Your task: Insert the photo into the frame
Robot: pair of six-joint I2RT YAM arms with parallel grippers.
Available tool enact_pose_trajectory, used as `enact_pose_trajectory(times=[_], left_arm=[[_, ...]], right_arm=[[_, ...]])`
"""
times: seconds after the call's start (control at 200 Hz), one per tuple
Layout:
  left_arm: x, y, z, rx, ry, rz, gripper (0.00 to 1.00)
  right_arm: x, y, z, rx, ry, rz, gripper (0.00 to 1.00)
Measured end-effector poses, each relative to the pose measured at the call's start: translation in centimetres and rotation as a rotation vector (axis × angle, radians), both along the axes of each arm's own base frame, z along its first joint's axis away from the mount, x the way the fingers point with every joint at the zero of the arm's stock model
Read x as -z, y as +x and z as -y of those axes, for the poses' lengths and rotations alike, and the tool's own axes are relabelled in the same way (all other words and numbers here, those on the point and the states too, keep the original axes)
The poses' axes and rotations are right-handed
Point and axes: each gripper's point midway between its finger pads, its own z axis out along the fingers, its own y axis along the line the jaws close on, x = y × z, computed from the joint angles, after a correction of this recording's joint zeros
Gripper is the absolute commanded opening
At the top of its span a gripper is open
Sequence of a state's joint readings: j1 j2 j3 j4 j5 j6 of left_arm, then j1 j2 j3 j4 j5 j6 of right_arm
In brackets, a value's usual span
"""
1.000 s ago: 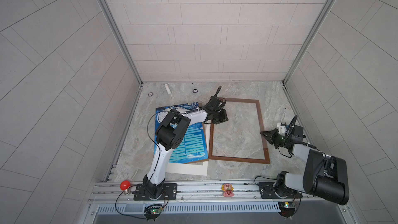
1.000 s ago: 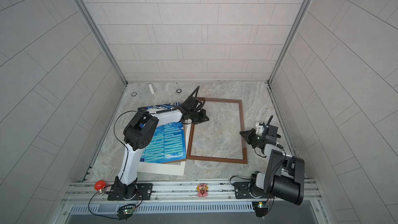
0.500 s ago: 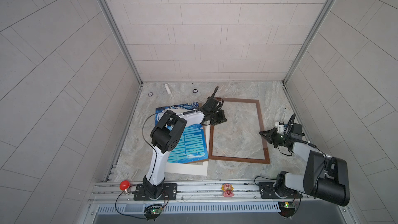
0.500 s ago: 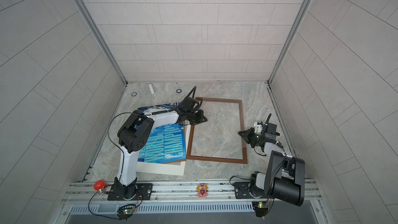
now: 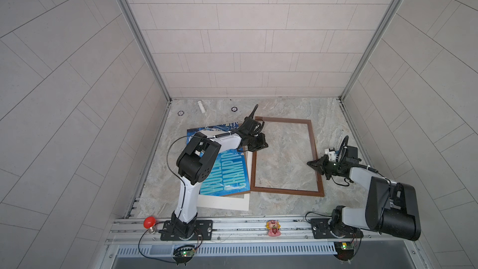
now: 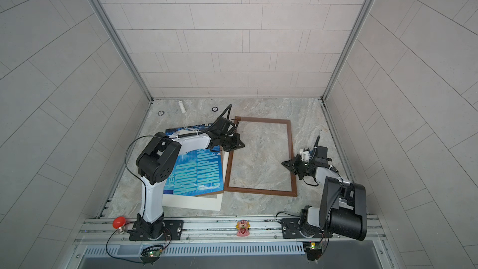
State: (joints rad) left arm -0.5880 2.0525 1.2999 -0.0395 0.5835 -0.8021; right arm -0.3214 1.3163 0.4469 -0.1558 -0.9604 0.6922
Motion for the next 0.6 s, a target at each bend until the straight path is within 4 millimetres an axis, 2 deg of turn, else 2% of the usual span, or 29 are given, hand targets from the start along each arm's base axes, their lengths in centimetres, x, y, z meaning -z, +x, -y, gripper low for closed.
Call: enact_pose_trajectory(times=[0.43,0.6], left_arm=[[2.5,-1.4,-1.3,-0.011,0.033,-0.038,0.0],[2.7,-1.5,-1.5,-0.012,0.032,-0.039,0.0]], right_arm=[[0.2,-0.3,-0.1,-0.004,0.001,-0.015,0.0],[0.2,-0.4,-0.1,-0.004,0.002,-0.02,0.0]])
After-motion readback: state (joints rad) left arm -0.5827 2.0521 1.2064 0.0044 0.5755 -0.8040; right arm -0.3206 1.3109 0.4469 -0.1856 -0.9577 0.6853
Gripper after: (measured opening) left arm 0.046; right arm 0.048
